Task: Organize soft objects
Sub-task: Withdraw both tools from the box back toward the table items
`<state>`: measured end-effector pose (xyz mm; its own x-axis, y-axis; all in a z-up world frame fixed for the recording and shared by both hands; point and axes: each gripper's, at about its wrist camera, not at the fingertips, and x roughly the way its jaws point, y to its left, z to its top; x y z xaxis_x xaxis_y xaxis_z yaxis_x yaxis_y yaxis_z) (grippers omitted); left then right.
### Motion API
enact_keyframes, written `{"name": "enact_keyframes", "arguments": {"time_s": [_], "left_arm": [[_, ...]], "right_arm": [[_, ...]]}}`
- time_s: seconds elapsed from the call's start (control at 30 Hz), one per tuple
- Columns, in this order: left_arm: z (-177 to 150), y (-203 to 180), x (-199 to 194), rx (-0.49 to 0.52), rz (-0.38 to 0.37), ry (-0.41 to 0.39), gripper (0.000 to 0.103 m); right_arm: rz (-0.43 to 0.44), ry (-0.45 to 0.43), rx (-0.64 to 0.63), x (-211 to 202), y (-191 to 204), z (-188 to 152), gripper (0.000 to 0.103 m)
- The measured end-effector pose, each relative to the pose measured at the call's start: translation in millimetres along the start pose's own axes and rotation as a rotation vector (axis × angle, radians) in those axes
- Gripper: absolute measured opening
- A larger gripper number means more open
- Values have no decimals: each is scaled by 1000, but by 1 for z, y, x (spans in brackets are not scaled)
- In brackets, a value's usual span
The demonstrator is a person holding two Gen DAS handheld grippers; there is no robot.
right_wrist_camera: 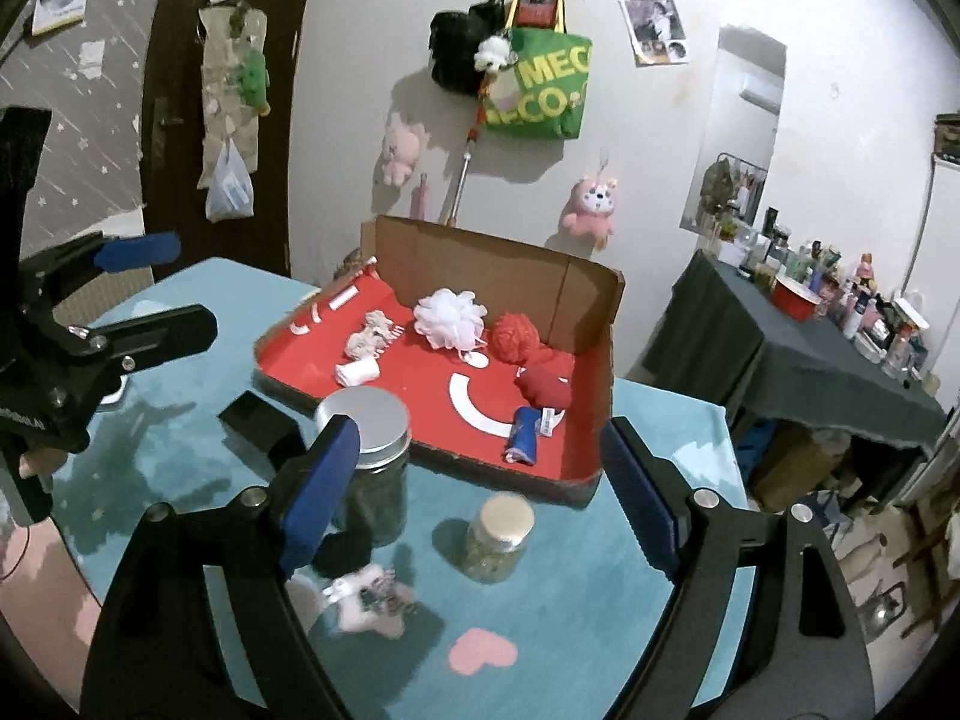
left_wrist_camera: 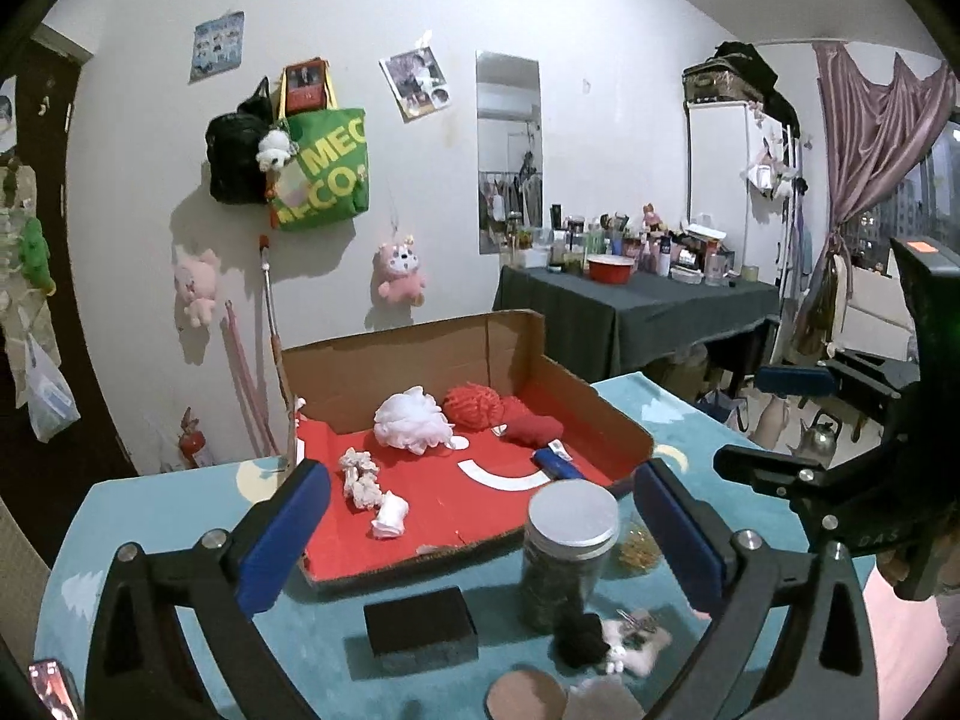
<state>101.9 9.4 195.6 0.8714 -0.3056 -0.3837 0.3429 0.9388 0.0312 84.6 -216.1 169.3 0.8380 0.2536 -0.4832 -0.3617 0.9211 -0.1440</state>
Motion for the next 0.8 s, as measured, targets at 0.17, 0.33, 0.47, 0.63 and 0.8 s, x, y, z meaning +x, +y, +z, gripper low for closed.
{"name": "enact_keyframes", "arguments": {"time_s": [0.17, 0.33, 0.47, 0.63, 0.8], "left_arm": [[-16, -7, -21, -34, 15, -41, 103], [-33, -12, -35, -53, 26, -67, 103], [-49, -18, -42, -51, 59, -86, 103], [-70, -24, -40, -74, 55, -67, 103], [-92, -24, -36, -93, 93, -64, 103]], "right_arm": [[-4, -50, 37, -23, 8, -16, 83], [-34, -80, 89, -34, 13, -38, 91], [-55, -103, 141, -40, 16, -56, 91], [-116, -147, 168, -44, 21, -79, 92], [-121, -149, 222, -35, 21, -99, 92]]}}
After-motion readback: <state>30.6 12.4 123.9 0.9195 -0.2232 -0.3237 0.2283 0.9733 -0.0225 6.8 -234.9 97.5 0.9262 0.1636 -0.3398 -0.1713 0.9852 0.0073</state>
